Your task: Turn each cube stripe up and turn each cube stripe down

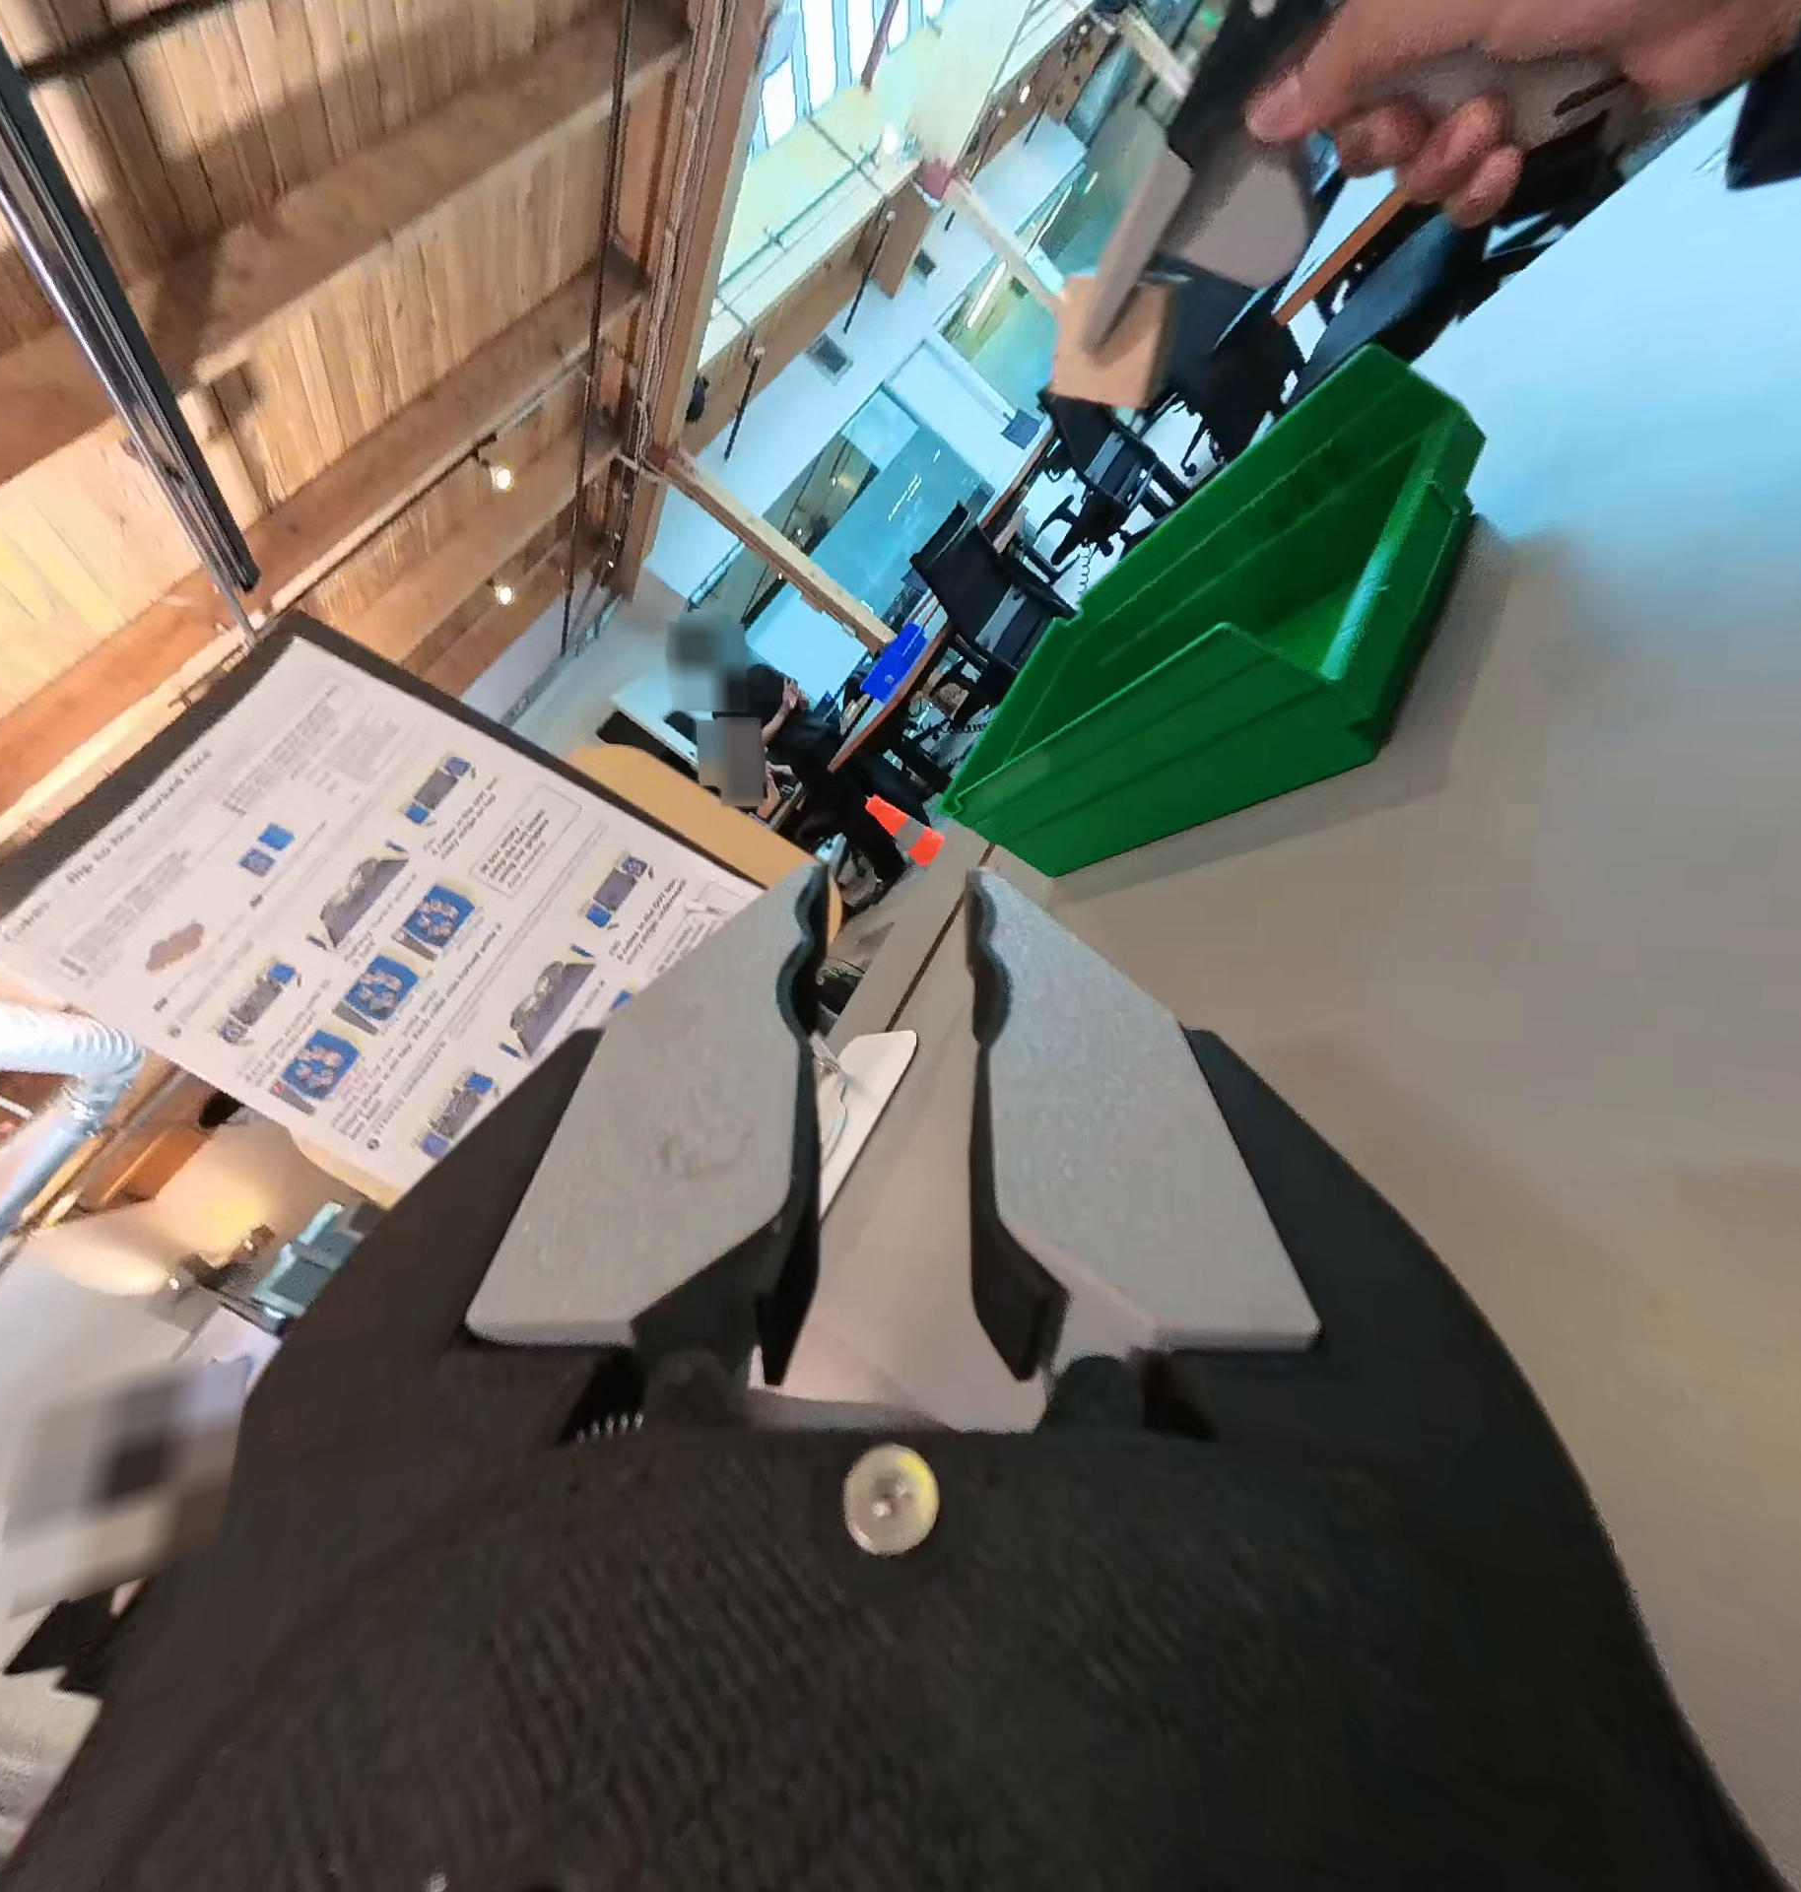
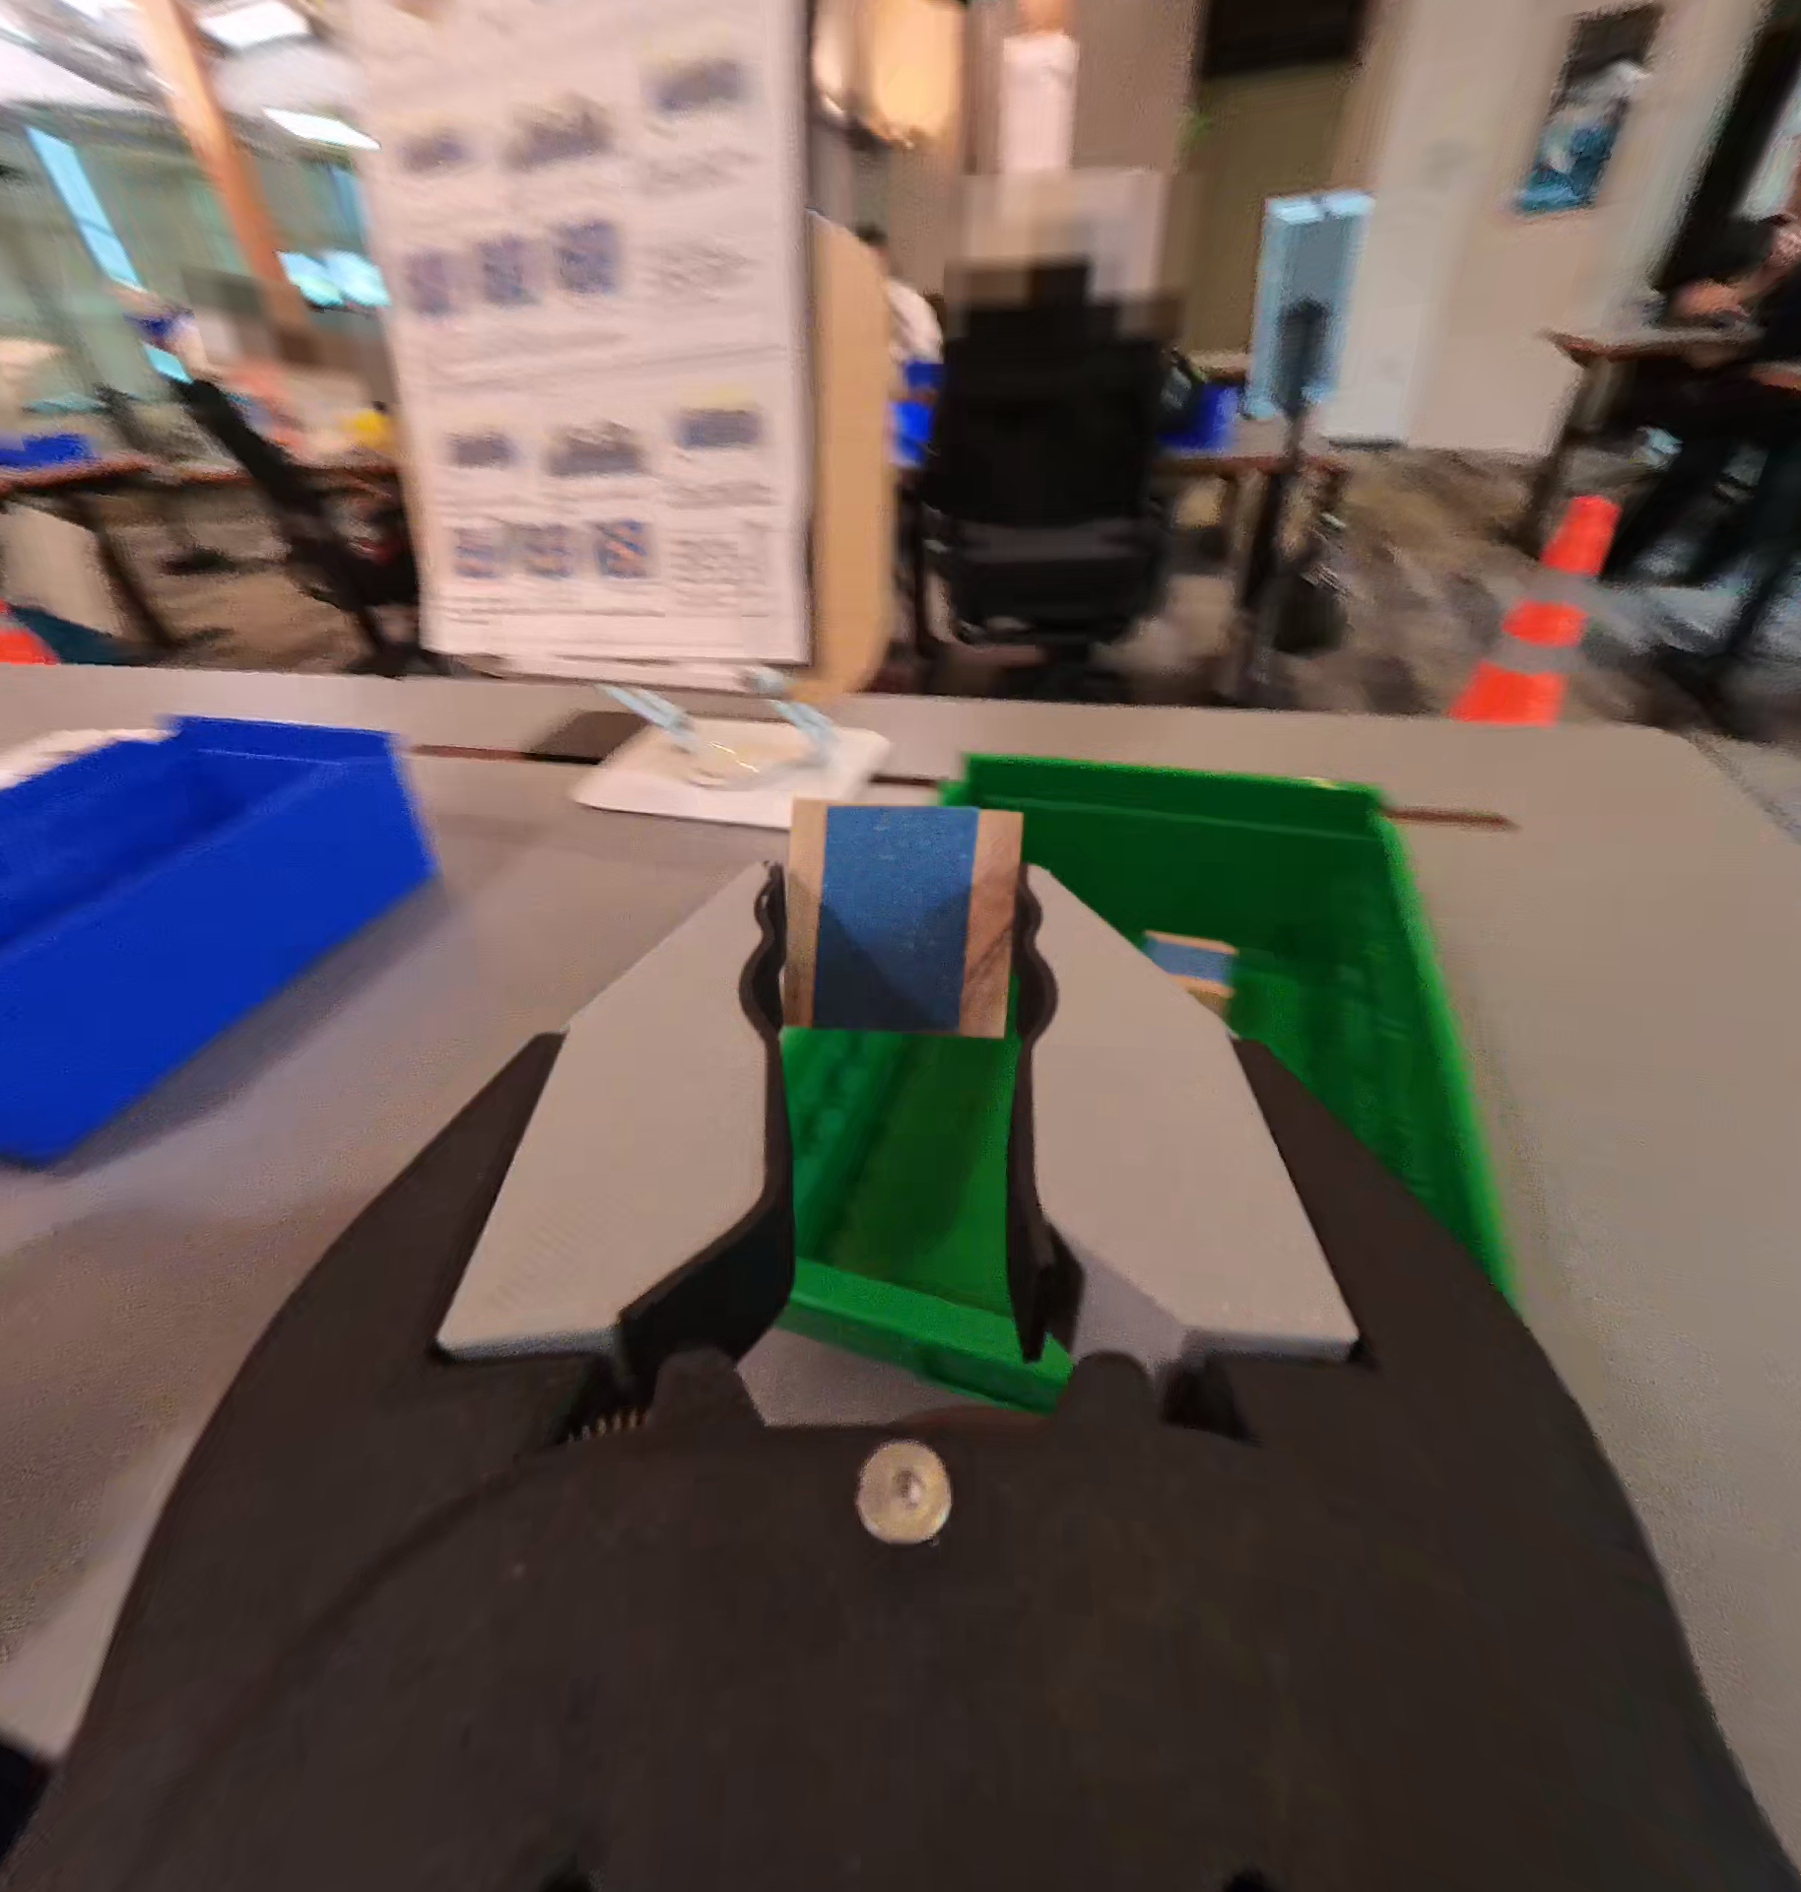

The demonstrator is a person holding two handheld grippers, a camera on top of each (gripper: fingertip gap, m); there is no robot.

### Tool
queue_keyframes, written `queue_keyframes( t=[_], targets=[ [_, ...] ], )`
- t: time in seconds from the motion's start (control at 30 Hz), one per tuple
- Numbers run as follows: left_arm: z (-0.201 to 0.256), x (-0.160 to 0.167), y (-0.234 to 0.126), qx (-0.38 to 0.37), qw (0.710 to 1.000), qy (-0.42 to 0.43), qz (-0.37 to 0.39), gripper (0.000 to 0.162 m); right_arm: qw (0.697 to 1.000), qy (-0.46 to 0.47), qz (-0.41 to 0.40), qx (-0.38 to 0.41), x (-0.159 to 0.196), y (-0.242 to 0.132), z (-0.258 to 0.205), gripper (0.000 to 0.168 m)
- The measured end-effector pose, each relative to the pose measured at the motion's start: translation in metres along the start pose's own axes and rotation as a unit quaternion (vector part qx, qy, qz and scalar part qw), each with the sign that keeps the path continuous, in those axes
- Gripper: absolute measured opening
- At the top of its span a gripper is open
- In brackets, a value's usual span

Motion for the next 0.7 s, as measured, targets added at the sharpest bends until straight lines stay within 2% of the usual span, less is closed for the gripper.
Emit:
queue_keyframes(
  t=[0.1,0.17,0.3,0.4,0.57,0.7],
  targets=[
    [-0.004,0.006,0.000,0.002,1.000,-0.017,-0.010,0.027,0.995,0.015,-0.079,0.056,0.024,0.028,0.054,0.041],
    [-0.007,0.009,0.000,-0.001,1.000,-0.015,-0.016,0.027,0.983,0.023,-0.171,0.062,0.053,0.063,0.079,0.041],
    [-0.015,0.013,-0.002,-0.013,0.999,-0.017,-0.026,0.026,0.920,-0.004,-0.383,0.084,0.127,0.120,0.111,0.042],
    [-0.021,0.015,-0.006,-0.020,0.999,-0.021,-0.031,0.026,0.888,-0.016,-0.448,0.101,0.157,0.135,0.120,0.044],
    [-0.027,0.024,-0.008,-0.023,0.998,-0.039,-0.044,0.026,0.889,-0.020,-0.444,0.108,0.140,0.130,0.114,0.059],
    [-0.033,0.031,-0.008,-0.030,0.996,-0.050,-0.061,0.027,0.937,-0.025,-0.339,0.081,0.071,0.108,0.078,0.059]
  ],
)
Point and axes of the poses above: each gripper's, where its closed fingertips meet, y out along the fingers, x out of its underside, z = x × y across the jaws, the point moved 4 cm from there along -y, back along the fingers, and after that the axes turned 2 degrees about -y, right-handed, at the moved point
